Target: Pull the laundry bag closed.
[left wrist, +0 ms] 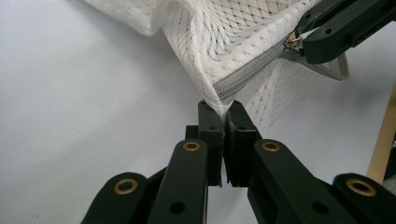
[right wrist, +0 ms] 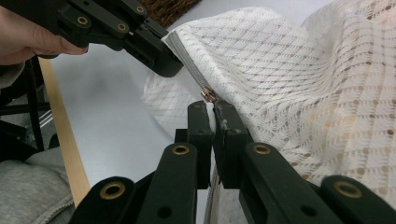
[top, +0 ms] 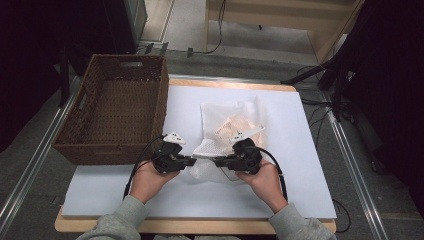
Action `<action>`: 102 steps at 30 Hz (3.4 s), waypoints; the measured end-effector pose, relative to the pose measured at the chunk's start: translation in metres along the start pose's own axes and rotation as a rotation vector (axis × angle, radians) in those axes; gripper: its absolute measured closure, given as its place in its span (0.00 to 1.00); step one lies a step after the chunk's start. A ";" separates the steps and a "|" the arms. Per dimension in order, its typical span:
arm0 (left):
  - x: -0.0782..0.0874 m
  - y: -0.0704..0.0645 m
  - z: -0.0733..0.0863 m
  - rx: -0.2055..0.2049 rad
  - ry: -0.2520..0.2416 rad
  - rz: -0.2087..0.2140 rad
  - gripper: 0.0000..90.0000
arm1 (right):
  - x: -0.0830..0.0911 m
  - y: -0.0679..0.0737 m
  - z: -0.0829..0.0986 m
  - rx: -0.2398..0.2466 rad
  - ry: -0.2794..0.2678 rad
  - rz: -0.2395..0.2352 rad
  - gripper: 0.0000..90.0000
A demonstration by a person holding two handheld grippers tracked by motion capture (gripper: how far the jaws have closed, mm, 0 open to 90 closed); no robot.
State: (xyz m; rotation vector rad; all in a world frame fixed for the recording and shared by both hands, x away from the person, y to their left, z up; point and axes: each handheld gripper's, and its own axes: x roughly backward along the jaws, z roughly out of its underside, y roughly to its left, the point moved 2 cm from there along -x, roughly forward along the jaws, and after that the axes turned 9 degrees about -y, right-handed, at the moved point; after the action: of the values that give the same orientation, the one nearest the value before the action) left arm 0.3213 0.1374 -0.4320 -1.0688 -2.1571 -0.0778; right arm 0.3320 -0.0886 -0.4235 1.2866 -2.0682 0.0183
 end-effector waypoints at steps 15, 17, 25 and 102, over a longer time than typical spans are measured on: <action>0.001 -0.001 -0.001 -0.001 -0.001 0.004 0.97 | 0.002 -0.001 -0.001 -0.009 -0.003 -0.006 0.97; 0.001 -0.001 -0.001 -0.001 -0.004 0.002 0.97 | 0.002 -0.001 -0.002 -0.011 -0.001 -0.008 0.97; 0.002 -0.002 -0.003 -0.010 0.000 0.002 0.98 | 0.004 0.000 -0.002 0.000 -0.003 -0.007 0.97; -0.001 0.008 -0.009 0.000 0.023 0.007 0.97 | 0.059 -0.015 0.021 -0.073 -0.058 0.063 0.97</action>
State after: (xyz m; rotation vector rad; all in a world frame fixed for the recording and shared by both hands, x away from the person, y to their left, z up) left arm 0.3323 0.1390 -0.4277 -1.0704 -2.1329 -0.0861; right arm 0.3163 -0.1495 -0.4115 1.1902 -2.1380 -0.0669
